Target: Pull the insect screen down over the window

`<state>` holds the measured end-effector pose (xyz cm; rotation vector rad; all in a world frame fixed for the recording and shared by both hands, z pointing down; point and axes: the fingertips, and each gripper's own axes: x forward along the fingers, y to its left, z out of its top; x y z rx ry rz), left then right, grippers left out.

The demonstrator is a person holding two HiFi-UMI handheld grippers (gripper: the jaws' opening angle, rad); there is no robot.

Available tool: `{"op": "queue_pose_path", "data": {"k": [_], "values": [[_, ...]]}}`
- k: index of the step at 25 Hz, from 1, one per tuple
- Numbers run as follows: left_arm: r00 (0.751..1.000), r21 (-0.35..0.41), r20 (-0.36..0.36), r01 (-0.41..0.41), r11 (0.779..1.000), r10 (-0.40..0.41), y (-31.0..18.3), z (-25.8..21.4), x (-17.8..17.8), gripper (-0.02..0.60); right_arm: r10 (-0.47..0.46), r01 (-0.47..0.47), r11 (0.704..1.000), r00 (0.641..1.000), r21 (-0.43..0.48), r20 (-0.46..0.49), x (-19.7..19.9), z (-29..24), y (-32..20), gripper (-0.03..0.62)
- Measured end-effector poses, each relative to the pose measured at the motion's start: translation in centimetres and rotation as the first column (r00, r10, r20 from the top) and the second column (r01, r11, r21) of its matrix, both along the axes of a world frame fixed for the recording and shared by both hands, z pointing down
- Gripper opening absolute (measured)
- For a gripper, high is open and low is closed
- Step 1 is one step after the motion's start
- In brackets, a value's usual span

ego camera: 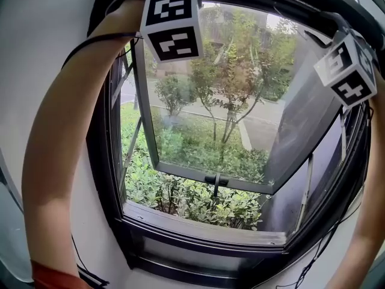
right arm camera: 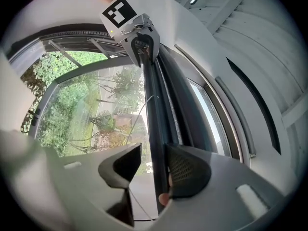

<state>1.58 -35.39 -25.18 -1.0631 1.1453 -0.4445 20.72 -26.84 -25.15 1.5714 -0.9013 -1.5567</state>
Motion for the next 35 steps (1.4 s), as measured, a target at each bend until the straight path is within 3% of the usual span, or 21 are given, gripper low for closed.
{"op": "queue_pose_path", "data": {"k": [10,35], "values": [[0.999,-0.03,0.037,0.014,0.999,-0.013,0.0,2.8,-0.3,0.158,-0.021,0.021,0.996,1.0,-0.089,-0.001,-0.2,3.1,-0.1,0.199],[0.998,-0.079,0.065,-0.01,0.997,0.015,0.2,9.1,-0.6,0.158,-0.076,0.074,0.978,0.997,-0.195,-0.001,-0.3,9.8,-0.1,0.232]]}}
